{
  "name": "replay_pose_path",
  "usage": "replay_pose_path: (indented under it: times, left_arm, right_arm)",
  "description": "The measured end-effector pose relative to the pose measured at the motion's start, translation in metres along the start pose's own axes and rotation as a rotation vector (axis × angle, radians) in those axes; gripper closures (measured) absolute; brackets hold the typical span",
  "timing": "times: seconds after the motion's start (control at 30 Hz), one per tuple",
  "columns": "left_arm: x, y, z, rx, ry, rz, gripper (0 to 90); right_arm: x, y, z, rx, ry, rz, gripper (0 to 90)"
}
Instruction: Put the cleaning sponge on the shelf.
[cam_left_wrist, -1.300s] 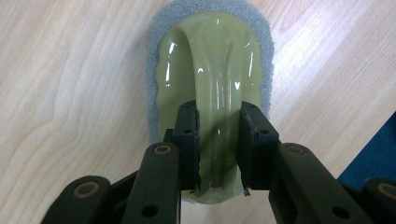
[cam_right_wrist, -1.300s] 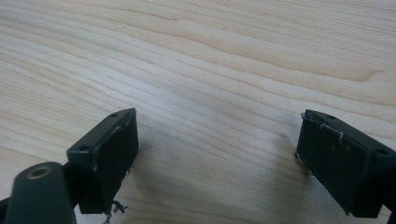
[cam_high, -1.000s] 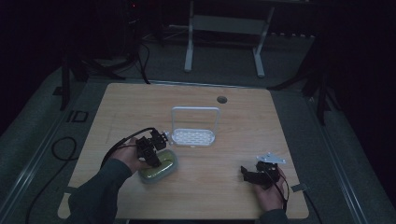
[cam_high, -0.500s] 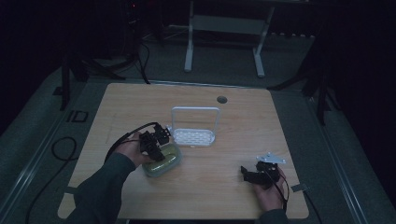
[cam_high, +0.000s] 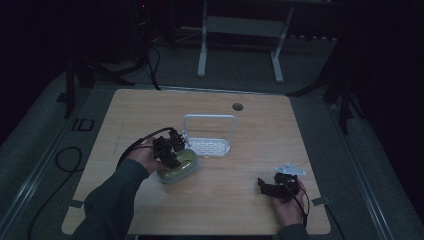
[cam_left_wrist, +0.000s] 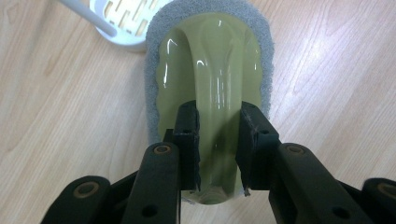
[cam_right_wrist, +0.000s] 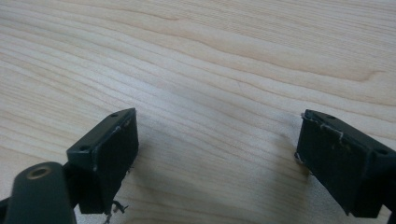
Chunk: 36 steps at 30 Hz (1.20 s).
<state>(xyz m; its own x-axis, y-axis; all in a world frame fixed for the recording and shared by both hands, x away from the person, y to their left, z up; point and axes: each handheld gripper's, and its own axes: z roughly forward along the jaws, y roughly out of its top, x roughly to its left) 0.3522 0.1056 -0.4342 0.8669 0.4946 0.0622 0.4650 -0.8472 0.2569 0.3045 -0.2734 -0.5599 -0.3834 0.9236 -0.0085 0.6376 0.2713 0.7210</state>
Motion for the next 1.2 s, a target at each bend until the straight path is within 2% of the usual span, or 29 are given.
replay_pose_path:
  times: [0.77,1.2]
  left_arm:
    - [0.005,0.013,0.000,-0.028,0.032,0.074,71.7]
    - [0.007,0.019,-0.002,-0.031,0.042,0.090,71.7]
  right_arm:
    - [0.000,0.000,0.000,0.000,0.000,0.002,12.4]
    - [0.000,0.000,0.000,0.001,0.000,0.005,12.4]
